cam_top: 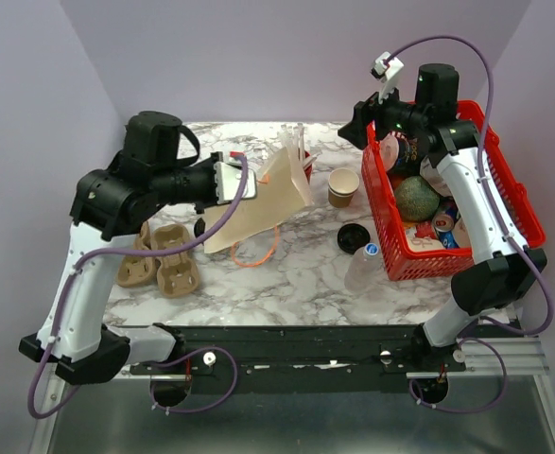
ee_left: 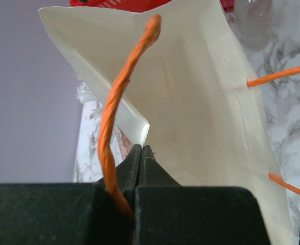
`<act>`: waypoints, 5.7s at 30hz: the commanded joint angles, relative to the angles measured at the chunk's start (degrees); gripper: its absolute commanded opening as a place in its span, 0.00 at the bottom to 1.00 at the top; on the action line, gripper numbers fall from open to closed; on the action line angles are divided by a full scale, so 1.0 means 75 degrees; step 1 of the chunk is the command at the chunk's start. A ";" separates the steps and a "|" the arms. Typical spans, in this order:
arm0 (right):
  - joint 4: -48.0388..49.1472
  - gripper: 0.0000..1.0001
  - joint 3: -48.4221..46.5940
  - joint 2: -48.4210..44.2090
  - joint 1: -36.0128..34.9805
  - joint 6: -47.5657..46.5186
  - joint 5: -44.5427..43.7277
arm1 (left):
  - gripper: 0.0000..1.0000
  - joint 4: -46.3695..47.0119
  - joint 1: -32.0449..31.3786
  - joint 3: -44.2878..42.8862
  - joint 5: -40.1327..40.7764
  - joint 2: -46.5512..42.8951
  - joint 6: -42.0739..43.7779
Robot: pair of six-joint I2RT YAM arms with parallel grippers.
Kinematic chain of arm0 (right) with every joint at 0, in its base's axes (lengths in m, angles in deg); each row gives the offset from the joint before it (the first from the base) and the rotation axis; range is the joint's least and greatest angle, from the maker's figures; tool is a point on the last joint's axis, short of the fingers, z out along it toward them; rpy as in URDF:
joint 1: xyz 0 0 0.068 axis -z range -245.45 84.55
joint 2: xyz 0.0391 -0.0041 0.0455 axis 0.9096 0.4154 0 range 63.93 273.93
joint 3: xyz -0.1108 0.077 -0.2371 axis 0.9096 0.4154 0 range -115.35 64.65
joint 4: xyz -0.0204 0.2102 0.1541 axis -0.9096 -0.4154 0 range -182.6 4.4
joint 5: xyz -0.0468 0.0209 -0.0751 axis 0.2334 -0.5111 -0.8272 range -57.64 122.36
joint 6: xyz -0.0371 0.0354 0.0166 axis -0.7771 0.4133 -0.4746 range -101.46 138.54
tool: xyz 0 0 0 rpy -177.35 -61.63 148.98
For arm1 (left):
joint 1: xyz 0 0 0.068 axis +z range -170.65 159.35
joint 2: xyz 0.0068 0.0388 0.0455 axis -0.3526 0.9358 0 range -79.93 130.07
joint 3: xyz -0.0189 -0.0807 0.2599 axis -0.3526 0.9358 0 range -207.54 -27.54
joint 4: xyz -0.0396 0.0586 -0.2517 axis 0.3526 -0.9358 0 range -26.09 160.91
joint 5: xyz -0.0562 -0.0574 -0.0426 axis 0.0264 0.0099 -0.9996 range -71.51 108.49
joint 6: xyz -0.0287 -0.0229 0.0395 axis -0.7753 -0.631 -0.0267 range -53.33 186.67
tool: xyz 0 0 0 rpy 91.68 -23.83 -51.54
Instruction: Pack the takeout coffee
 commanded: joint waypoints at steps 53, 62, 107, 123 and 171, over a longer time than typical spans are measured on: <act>-0.2346 0.92 -0.1711 0.1636 -0.1103 -0.3671 0.3248 | 0.99 0.5314 0.0108 0.2290 0.2038 0.0516 -0.2456; -0.1666 0.92 -0.0914 0.0886 -0.1103 -0.2885 0.2615 | 0.97 0.1537 0.2659 0.1869 0.2983 0.0491 -0.3411; -0.0247 0.92 0.0282 0.0006 -0.1103 -0.1559 0.0318 | 0.57 0.1047 0.4409 0.5220 0.3809 0.3597 -0.7392; -0.0271 0.92 0.0246 0.0135 -0.1091 -0.1582 0.0295 | 0.53 0.0942 0.4386 0.5325 0.4056 0.3738 -0.7510; -0.0271 0.92 0.0481 0.0042 -0.1091 -0.1816 0.0423 | 0.14 0.0579 0.3882 0.4903 0.4243 0.2426 -0.7112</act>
